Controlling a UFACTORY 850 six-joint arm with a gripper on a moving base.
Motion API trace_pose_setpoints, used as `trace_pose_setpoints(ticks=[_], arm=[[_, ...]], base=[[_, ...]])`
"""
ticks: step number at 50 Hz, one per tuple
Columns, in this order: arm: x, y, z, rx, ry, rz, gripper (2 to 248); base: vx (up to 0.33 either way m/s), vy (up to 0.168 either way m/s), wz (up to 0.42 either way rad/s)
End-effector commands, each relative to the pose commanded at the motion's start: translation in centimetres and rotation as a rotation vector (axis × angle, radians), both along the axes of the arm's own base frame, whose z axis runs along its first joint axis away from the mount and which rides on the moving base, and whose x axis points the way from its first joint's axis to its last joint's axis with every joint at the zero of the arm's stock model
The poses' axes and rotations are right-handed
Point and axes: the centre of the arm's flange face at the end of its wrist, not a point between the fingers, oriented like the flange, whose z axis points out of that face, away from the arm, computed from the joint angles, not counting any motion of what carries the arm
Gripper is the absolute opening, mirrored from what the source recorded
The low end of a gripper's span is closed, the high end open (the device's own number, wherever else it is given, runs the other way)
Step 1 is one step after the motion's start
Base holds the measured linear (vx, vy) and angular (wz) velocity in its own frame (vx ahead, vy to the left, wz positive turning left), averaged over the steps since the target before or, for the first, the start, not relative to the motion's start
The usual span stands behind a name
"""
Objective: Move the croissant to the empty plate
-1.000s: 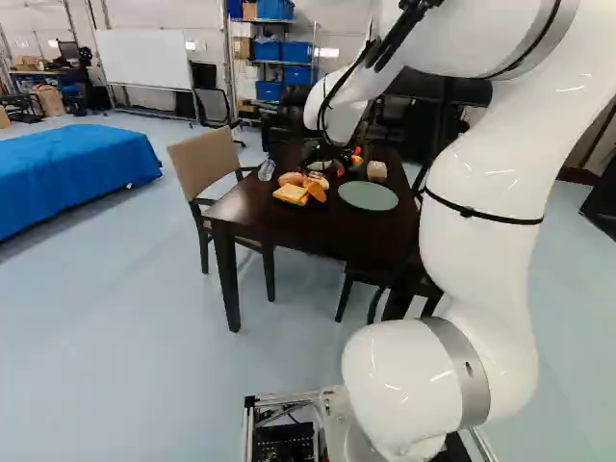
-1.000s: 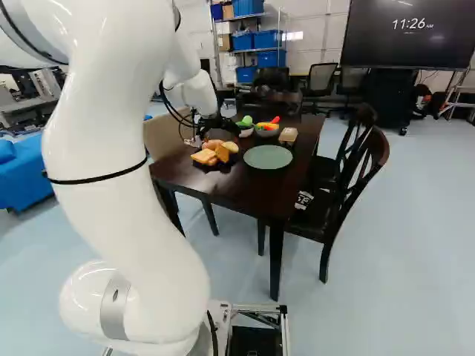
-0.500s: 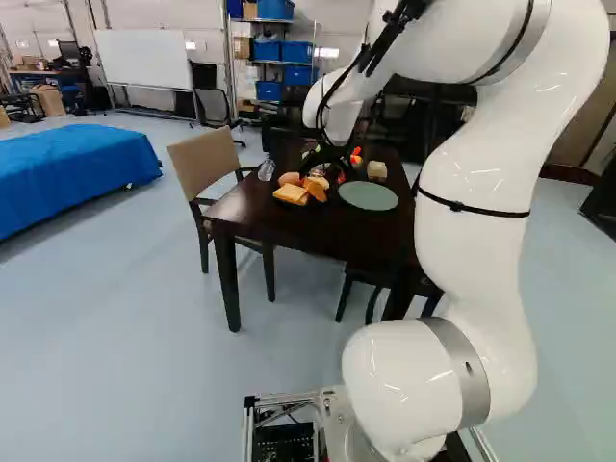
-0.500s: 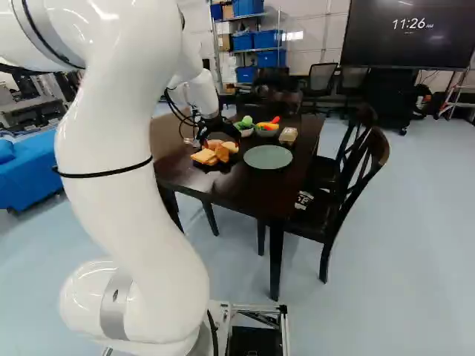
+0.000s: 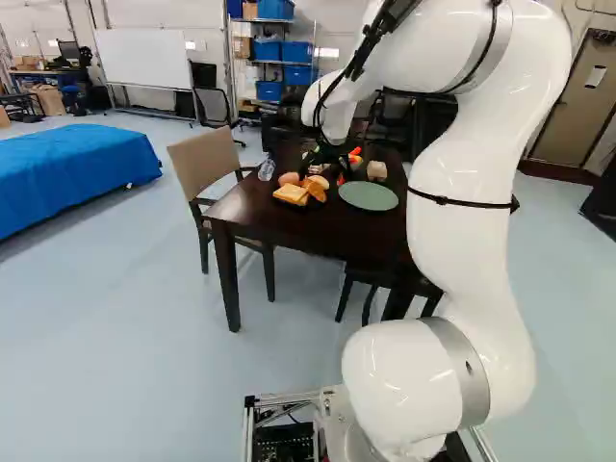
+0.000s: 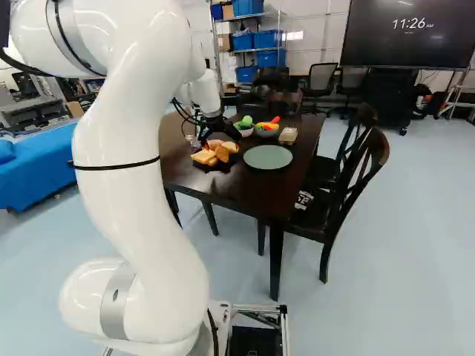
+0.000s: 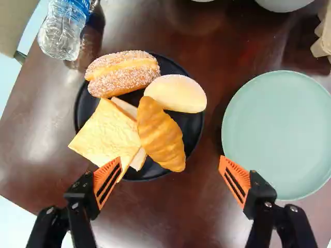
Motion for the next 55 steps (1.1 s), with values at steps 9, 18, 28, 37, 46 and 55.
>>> trace_pose_setpoints(ticks=[9,18,28,37,46,55], arm=[[0.3,0.0,0.0,0.000,0.001,0.000,247],[0.6,0.0,0.0,0.000,-0.002,0.000,247],[1.5,0.1,-0.1,0.000,-0.009,0.001,247],[2.5,0.3,-0.1,0.000,-0.016,0.005,247],[2.7,0.5,-0.1,0.000,-0.018,0.006,247],[2.7,0.5,-0.1,-0.005,-0.018,0.021,247]], base=[[0.000,0.000,0.000],[0.000,0.000,0.000],[0.000,0.000,0.000],[0.000,0.000,0.000],[0.000,0.000,0.000],[0.000,0.000,0.000]])
